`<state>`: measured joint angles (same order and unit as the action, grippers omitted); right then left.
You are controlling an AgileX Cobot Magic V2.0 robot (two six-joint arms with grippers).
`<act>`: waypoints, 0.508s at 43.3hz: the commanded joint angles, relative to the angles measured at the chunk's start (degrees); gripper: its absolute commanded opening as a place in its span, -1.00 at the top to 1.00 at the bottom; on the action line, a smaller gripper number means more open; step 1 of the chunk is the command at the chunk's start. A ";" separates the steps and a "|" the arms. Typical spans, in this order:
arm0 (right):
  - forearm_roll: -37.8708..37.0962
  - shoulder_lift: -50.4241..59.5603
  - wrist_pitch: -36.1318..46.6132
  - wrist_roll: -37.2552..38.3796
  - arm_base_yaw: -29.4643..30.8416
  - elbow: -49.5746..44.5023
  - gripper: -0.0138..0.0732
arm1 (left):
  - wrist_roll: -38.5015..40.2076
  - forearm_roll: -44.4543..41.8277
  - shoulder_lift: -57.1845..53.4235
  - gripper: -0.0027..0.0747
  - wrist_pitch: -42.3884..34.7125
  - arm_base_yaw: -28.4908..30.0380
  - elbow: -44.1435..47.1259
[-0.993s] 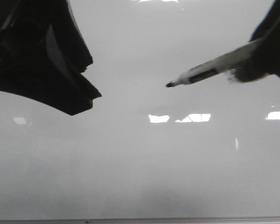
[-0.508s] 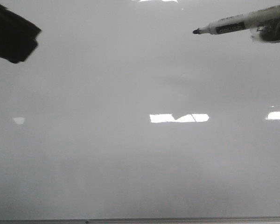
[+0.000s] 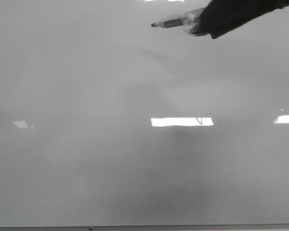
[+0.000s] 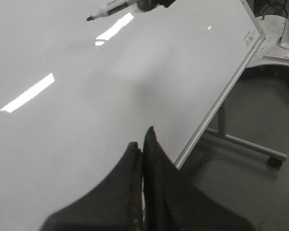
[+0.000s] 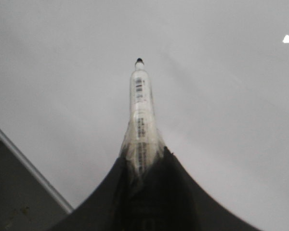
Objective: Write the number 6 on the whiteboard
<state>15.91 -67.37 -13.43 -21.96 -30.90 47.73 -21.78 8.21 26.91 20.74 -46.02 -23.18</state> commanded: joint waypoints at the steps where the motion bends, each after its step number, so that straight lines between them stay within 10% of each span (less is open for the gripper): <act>1: 0.73 -3.78 7.74 0.12 0.45 5.15 0.84 | 0.69 0.91 0.13 0.98 -4.61 0.10 -1.47; 22: 0.73 -15.42 12.08 0.12 0.45 14.46 0.84 | 0.69 0.91 0.13 0.98 -4.61 0.10 -1.47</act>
<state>16.22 -84.01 -5.17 -21.84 -30.90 59.52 -21.78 8.21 26.91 20.74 -46.02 -23.05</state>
